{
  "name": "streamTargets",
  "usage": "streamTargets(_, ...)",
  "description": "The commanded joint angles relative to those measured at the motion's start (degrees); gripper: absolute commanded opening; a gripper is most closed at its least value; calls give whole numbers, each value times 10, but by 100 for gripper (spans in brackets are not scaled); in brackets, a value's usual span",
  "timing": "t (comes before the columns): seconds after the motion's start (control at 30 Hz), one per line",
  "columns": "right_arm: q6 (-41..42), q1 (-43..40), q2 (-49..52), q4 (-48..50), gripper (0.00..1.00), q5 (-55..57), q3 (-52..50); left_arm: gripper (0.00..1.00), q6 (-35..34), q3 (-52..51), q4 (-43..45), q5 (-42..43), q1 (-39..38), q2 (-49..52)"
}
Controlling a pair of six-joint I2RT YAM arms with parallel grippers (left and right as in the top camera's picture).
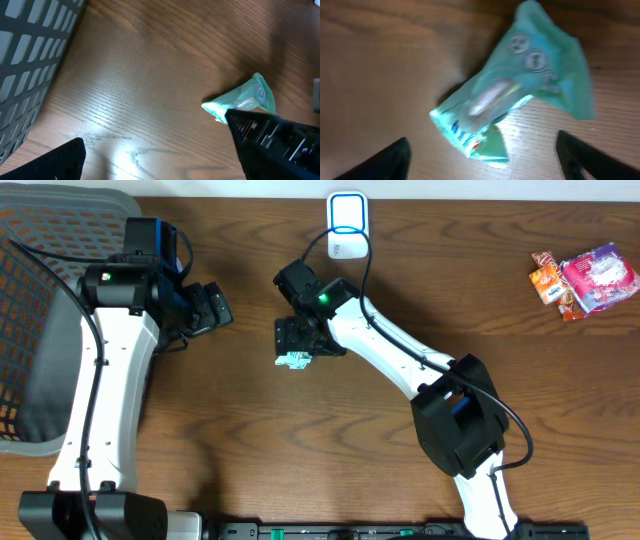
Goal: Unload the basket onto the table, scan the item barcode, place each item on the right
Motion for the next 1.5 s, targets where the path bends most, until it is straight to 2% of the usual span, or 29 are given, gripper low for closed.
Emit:
streamTargets(0.0,112,-1,5,3,79,57,-17,98,1,1,-2,-5,2,-4)
streamTargets(0.17,149,-3,5,63,72,77,-62,98,1,1,-2,-5,2,-4)
streamTargets(0.27,137,-8,5,139,70,53,-100,98,1,1,-2,-5,2,-4)
streamTargets(0.33,111,-10,5,176,65,32,-116,98,1,1,-2,-5,2,-4)
streamTargets(0.4,103,-12,5,174,31,22,-121,98,1,1,-2,-5,2,-4)
streamTargets(0.43,92,-13,5,168,18,17,-121,98,1,1,-2,-5,2,-4)
streamTargets(0.47,83,-14,4,164,12,10,-120,98,1,1,-2,-5,2,-4)
streamTargets(0.5,66,-17,2,159,1,-6,-120,98,1,1,-2,-5,2,-4)
streamTargets(0.6,-3,-30,-14,156,1,-94,-120,98,1,1,-2,-5,2,-4)
streamTargets(0.7,-78,-54,-42,162,1,-261,-120,98,1,1,-2,-5,2,-4)
streamTargets(0.73,-103,-68,-51,166,1,-351,-119,98,1,1,-2,-5,2,-4)
streamTargets(0.83,-137,-96,-58,174,1,-543,-119,98,1,1,-2,-5,2,-4)
streamTargets(0.93,-190,-117,-55,172,1,-689,-120,98,1,1,-2,-5,2,-4)
streamTargets(1.03,-280,-130,-55,157,1,-806,-120,98,1,1,-2,-5,2,-4)
streamTargets(1.1,-317,-134,-55,146,1,-835,-120,98,1,1,-2,-5,2,-4)
streamTargets(1.47,-291,-136,-55,131,1,-841,-120,98,1,1,-2,-5,2,-4)
